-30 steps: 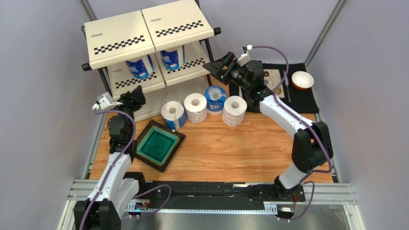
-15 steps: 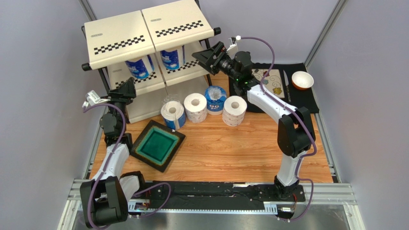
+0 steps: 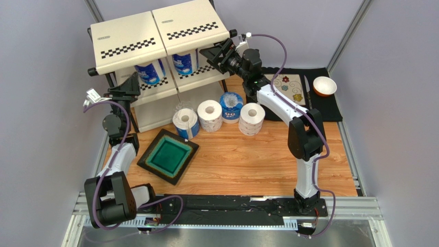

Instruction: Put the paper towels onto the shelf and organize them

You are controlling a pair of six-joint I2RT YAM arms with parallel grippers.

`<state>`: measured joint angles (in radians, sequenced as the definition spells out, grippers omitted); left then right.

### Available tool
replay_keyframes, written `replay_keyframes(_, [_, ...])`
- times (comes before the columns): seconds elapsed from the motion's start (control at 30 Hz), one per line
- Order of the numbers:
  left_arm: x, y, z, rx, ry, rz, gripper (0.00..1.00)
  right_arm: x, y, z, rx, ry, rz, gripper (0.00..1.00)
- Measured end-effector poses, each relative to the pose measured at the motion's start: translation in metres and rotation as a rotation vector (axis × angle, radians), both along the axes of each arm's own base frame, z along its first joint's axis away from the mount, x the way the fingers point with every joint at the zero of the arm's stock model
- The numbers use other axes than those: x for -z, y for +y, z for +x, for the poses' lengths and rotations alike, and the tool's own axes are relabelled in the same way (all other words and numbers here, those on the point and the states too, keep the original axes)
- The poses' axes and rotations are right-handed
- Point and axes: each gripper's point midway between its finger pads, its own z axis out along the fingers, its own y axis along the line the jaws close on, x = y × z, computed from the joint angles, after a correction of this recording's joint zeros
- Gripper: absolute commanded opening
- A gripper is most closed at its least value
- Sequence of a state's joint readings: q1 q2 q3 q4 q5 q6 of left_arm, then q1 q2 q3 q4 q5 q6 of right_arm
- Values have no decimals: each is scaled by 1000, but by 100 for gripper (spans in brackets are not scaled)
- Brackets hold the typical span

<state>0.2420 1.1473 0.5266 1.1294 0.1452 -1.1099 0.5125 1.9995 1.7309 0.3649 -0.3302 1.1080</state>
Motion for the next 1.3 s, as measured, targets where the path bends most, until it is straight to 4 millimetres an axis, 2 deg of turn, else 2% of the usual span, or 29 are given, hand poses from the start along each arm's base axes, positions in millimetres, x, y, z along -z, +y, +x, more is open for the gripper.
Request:
replay_keyframes(0.13, [-10, 1, 5, 7, -25, 7, 78, 0, 4, 11, 30, -4, 0, 93])
replay_keyframes(0.27, [-12, 2, 13, 12, -34, 6, 78, 7, 7, 21, 70, 3, -8, 94])
replay_keyframes(0.43, [-5, 4, 24, 25, -29, -5, 78, 13, 15, 33, 114, 4, -7, 94])
replay_keyframes(0.67, [5, 5, 40, 59, -19, -37, 77, 35, 24, 46, 172, 20, 2, 94])
replay_keyframes(0.83, [15, 5, 51, 81, 11, -54, 77, 29, 32, 46, 204, -18, 45, 94])
replay_keyframes(1.1, [3, 6, 59, 92, -16, -50, 77, 23, 35, 52, 290, -49, 105, 94])
replay_keyframes(1.3, [9, 11, 70, 87, -7, -60, 77, 28, 37, 64, 360, -43, 123, 95])
